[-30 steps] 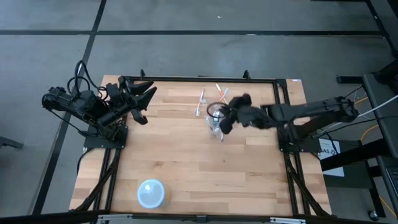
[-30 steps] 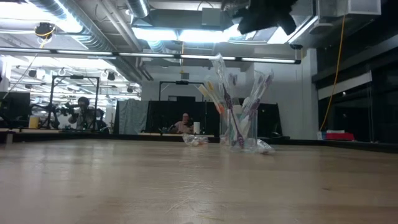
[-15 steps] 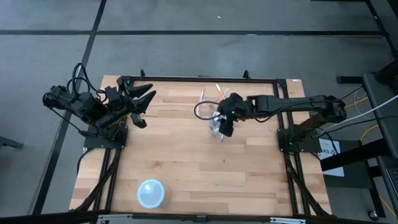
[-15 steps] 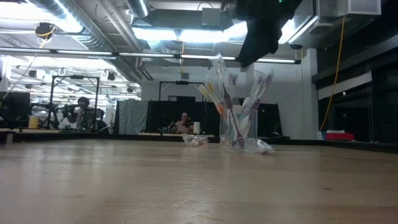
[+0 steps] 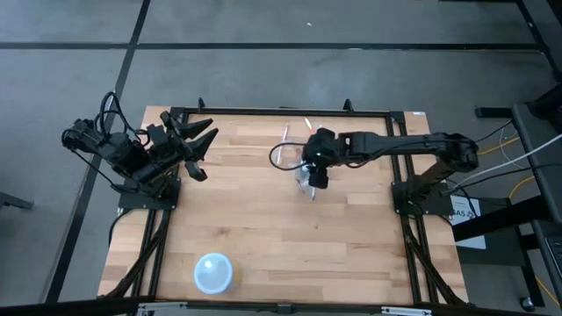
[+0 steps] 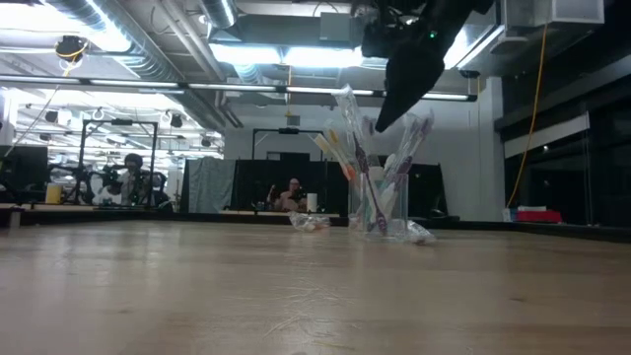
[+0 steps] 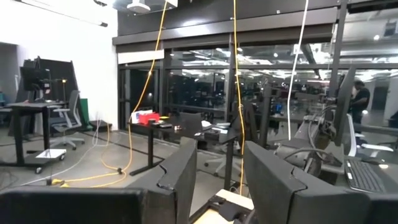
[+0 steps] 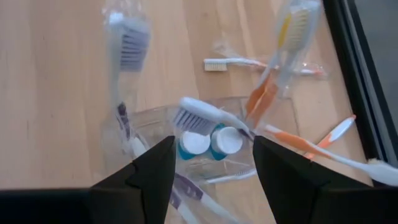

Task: Pick & Place toothbrushing station
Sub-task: Put the purple toothbrush into the transparent organizer

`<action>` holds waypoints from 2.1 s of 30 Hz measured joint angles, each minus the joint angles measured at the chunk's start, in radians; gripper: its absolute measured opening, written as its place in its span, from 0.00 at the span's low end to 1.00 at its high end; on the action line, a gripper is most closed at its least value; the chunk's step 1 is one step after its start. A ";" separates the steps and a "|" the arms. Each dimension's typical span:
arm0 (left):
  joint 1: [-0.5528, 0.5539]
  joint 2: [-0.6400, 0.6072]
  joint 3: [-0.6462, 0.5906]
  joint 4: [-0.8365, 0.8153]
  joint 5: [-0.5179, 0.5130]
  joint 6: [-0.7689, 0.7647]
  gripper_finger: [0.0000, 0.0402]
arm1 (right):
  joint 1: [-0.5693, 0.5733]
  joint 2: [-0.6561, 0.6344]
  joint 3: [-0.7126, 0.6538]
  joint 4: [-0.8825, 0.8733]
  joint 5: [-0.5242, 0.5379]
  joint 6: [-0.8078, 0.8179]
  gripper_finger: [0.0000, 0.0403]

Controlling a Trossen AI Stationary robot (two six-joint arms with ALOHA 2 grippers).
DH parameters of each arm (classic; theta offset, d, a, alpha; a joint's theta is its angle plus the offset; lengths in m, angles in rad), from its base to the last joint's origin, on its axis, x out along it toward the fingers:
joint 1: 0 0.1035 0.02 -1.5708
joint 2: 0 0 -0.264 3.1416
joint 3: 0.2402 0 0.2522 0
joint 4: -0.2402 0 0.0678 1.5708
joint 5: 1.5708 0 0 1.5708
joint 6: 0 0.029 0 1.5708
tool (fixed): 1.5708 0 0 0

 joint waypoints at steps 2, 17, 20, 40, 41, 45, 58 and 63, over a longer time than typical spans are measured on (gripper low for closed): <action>-0.001 0.000 0.000 0.000 -0.001 0.000 0.32 | -0.011 0.007 0.000 0.001 -0.008 -0.009 0.54; -0.001 -0.028 0.000 0.001 -0.003 0.004 0.32 | -0.050 0.078 0.001 0.086 -0.041 -0.049 0.53; -0.001 -0.030 0.000 0.001 -0.003 0.003 0.32 | -0.060 0.078 0.001 0.109 -0.039 -0.049 0.50; -0.001 -0.030 0.000 0.009 -0.024 -0.003 0.32 | -0.090 0.077 0.001 0.159 -0.158 -0.016 0.04; -0.001 -0.030 0.000 0.008 -0.024 -0.003 0.32 | -0.089 0.076 0.000 0.157 -0.166 -0.002 0.02; -0.001 -0.030 0.000 0.009 -0.024 -0.002 0.32 | -0.068 0.044 0.000 0.169 -0.121 0.036 0.01; -0.001 -0.030 0.000 0.008 -0.025 0.013 0.32 | 0.042 -0.198 0.000 0.200 0.062 0.220 0.00; -0.001 -0.030 0.000 0.008 -0.024 0.014 0.32 | 0.162 -0.242 0.000 0.200 0.109 0.324 0.00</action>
